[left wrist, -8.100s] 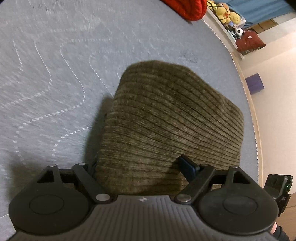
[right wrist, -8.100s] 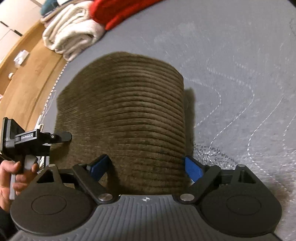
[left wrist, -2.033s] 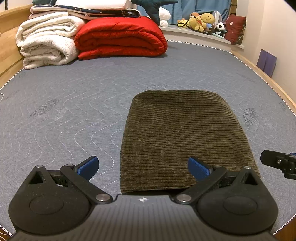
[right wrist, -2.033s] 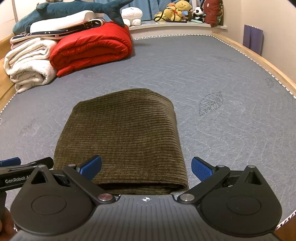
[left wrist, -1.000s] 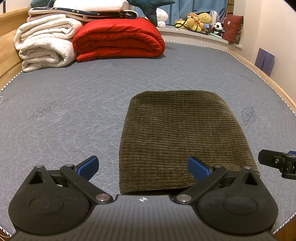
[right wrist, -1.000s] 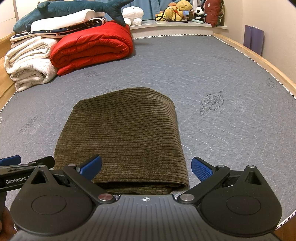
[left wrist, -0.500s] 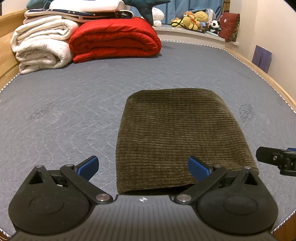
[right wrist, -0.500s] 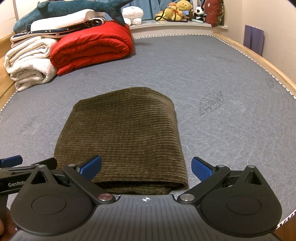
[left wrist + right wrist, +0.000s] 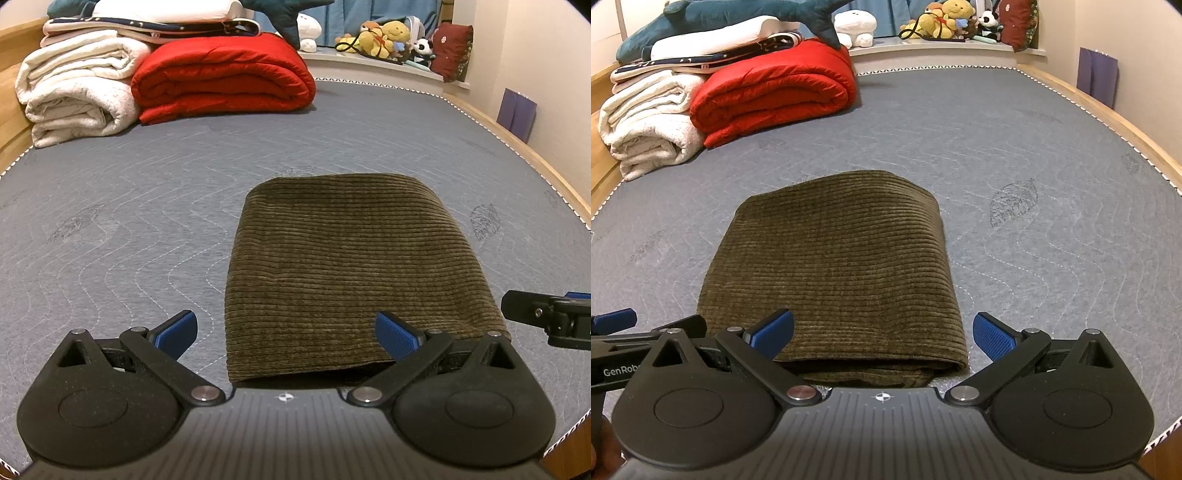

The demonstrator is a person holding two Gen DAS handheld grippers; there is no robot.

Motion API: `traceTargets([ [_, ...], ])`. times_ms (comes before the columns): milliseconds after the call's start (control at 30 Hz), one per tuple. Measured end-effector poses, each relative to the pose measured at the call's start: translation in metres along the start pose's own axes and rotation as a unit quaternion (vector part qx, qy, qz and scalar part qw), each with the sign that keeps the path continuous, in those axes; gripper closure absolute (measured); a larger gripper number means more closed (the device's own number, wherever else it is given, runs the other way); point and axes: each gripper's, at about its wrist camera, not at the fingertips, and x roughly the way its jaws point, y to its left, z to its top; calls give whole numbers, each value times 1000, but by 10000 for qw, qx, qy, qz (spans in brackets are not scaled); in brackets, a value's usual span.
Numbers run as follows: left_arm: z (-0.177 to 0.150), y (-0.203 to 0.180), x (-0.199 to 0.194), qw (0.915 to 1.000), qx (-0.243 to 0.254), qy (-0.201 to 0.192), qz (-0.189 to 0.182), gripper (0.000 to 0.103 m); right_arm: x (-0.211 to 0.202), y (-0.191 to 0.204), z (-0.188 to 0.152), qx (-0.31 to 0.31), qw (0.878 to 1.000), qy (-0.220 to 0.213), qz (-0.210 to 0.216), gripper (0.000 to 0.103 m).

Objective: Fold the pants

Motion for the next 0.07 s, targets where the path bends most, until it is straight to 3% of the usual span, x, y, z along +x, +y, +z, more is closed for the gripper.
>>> traceTargets([
  [67,0,0,0,10000,5,1,9,0,0,0,0,-7,10000,-11,-5,1],
])
